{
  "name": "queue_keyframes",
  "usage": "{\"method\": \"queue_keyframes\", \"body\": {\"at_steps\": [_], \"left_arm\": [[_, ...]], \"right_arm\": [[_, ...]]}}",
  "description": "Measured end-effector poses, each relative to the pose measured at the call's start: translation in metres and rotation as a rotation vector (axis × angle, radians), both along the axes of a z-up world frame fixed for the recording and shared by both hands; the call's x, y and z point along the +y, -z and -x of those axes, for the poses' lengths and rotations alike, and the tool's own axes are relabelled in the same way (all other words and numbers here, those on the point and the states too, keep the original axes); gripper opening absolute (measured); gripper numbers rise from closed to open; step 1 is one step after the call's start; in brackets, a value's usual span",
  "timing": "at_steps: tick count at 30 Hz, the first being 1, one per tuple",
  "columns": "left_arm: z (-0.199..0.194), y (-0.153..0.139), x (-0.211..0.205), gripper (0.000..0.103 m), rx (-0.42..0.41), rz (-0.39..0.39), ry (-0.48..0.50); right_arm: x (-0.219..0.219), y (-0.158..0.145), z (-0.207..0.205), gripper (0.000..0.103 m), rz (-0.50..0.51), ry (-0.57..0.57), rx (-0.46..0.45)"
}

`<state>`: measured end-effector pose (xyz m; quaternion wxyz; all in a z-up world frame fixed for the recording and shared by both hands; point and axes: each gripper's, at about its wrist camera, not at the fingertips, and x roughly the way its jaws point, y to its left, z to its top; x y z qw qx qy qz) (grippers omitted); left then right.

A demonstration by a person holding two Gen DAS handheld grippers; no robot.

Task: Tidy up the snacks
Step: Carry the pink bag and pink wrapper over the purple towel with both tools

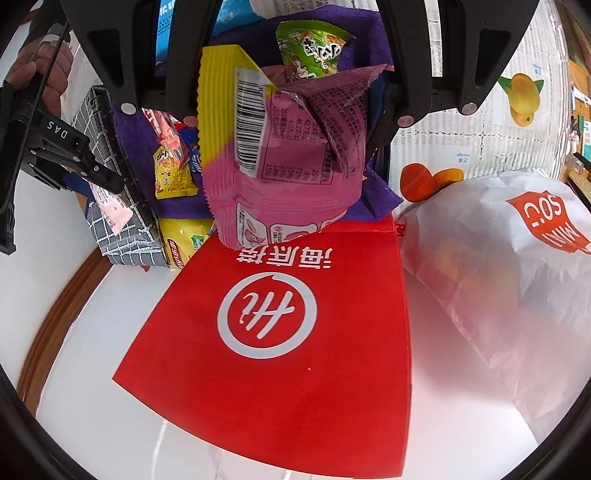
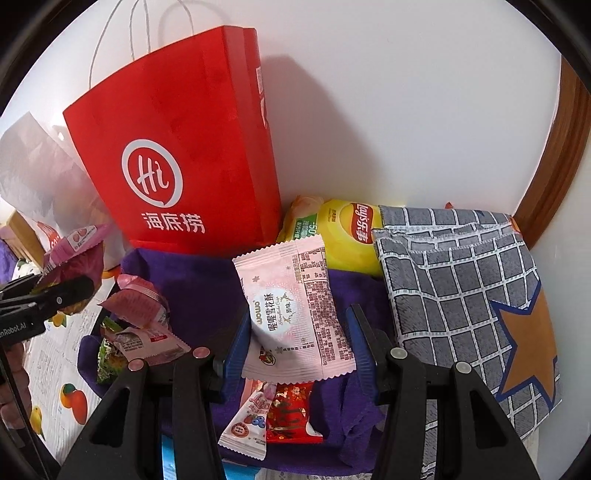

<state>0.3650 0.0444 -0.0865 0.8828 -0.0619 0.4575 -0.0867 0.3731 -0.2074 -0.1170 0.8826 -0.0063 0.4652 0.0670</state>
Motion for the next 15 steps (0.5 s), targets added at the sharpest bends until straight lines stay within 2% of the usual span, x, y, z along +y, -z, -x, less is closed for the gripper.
{"method": "queue_keyframes", "body": {"at_steps": [15], "left_arm": [[-0.006,0.005,0.005,0.055,0.018,-0.004,-0.006]], "right_arm": [[0.025,0.032,-0.006,0.051,0.013,-0.077,0.099]]}}
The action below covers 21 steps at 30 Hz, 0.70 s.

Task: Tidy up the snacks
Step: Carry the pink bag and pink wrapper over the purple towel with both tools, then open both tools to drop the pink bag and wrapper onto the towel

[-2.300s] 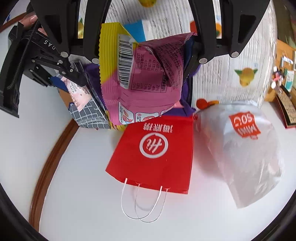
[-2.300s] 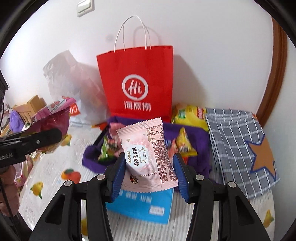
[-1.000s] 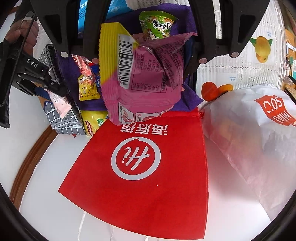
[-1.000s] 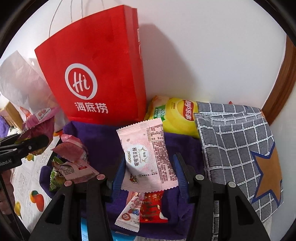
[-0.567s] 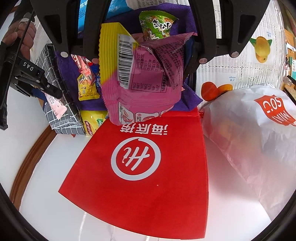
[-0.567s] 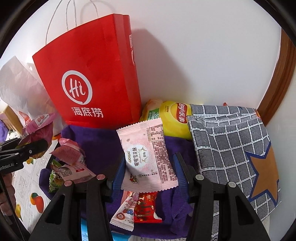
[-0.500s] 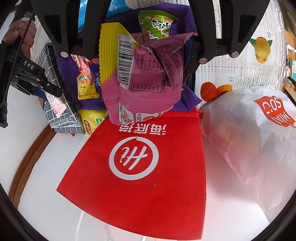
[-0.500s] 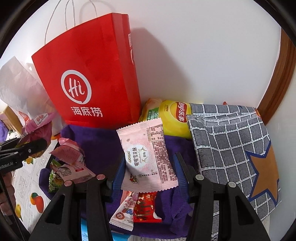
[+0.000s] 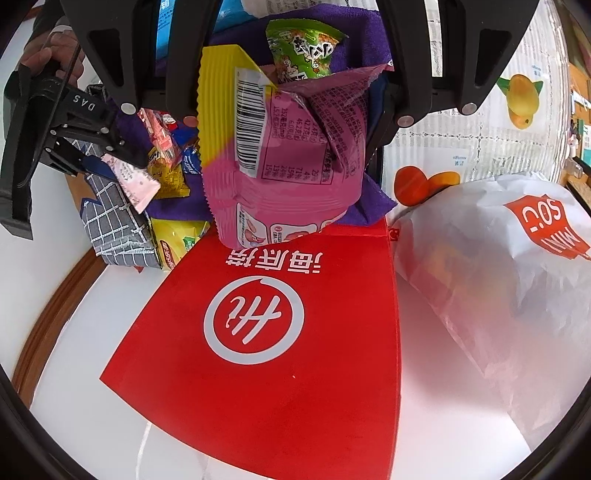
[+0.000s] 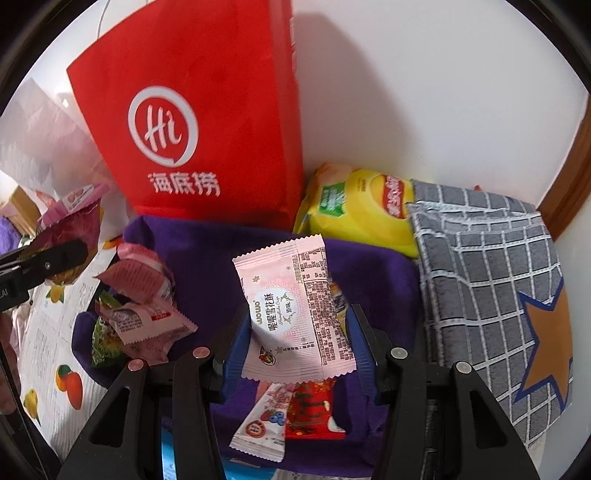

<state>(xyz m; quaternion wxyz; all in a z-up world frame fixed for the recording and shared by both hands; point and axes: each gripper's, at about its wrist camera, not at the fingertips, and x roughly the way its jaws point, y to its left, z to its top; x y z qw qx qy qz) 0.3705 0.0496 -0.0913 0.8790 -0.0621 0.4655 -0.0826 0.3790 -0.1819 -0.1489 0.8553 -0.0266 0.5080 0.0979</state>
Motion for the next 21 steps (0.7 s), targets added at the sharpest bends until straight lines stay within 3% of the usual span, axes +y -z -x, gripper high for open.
{"method": "queue_keyframes", "body": {"at_steps": [13,21], "left_arm": [[-0.004,0.011,-0.012,0.055,0.032,-0.031,0.023],[-0.006,0.022,-0.026,0.055,0.069,-0.056,0.053]], "right_arm": [[0.017,0.023,-0.005,0.051,0.026,-0.044,0.081],[0.017,0.021,-0.004,0.052,0.041,-0.046,0.077]]}}
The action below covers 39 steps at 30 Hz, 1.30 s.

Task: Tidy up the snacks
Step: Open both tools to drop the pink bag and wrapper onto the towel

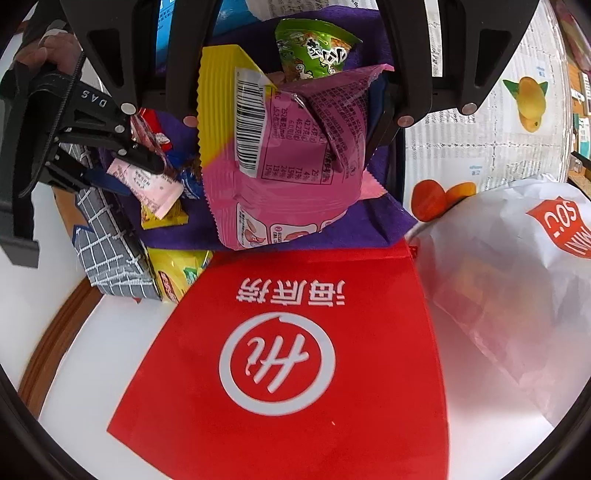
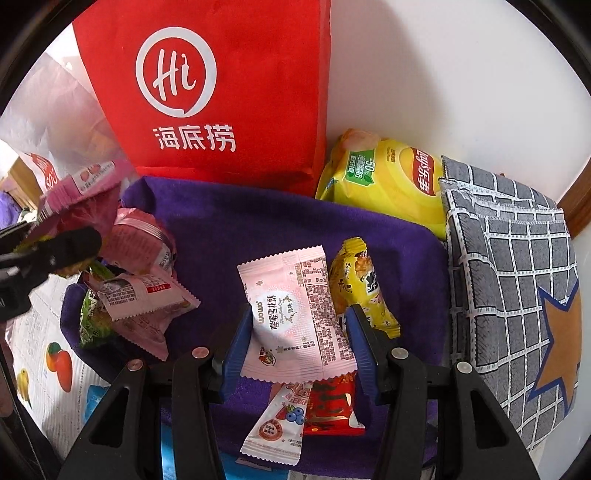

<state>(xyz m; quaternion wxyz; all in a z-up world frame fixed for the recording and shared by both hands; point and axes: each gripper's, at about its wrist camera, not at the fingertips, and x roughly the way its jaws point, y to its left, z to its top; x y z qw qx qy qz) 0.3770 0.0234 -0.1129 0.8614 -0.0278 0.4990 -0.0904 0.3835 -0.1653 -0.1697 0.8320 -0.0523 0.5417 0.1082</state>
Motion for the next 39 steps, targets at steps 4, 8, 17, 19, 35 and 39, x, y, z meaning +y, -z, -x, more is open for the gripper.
{"method": "queue_keyframes", "body": {"at_steps": [4,8,17,19,35,39], "left_arm": [[0.0,0.003,-0.001,0.055,0.011,-0.007,0.002],[-0.001,0.006,-0.003,0.055,0.023,-0.009,0.004],[-0.001,0.012,-0.009,0.055,0.041,-0.013,0.025],[-0.001,0.013,-0.008,0.055,0.045,-0.015,0.027],[-0.001,0.013,-0.01,0.055,0.046,-0.023,0.036],[0.0,0.012,-0.01,0.055,0.042,-0.023,0.04]], "right_arm": [[-0.004,-0.003,-0.001,0.052,0.006,0.013,-0.007],[-0.008,-0.003,-0.002,0.052,0.001,0.03,0.001],[-0.005,0.001,-0.002,0.052,0.02,0.018,0.01],[-0.004,0.001,-0.003,0.052,0.02,0.016,0.01],[-0.005,-0.004,0.002,0.052,0.026,0.022,-0.01],[-0.004,-0.006,0.005,0.052,0.031,0.023,-0.013]]}}
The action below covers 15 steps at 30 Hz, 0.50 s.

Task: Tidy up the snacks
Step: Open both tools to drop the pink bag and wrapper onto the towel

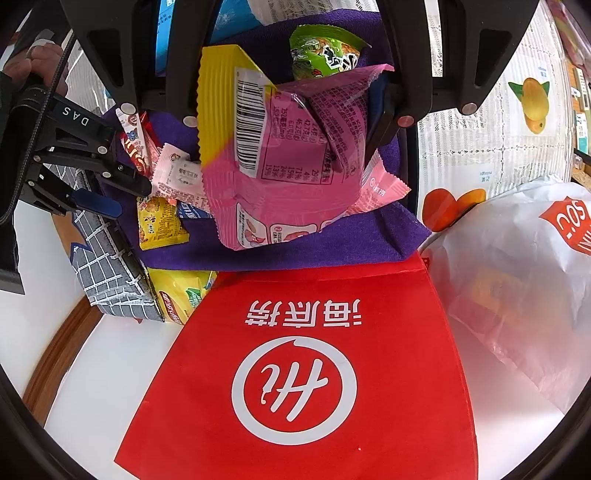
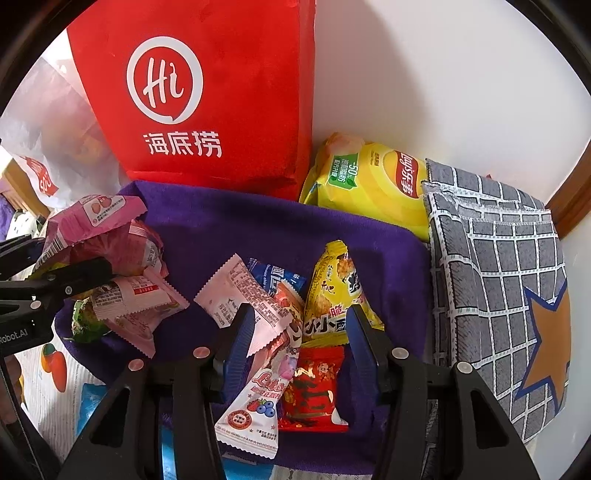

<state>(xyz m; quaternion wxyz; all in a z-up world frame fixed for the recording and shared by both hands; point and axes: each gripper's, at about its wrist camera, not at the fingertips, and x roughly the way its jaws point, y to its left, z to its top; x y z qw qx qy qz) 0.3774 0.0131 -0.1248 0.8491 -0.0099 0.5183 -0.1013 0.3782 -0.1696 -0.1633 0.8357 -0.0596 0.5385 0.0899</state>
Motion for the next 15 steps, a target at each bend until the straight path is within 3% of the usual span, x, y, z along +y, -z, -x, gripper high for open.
{"method": "queue_keyframes", "body": {"at_steps": [13,15], "left_arm": [[0.002,-0.005,-0.001,0.057,-0.003,0.005,0.005],[0.002,-0.007,0.0,0.064,-0.005,0.015,0.004]], "right_arm": [[-0.002,-0.009,0.002,0.054,-0.008,0.02,0.006],[0.0,-0.012,0.004,0.056,-0.01,0.019,0.002]]}}
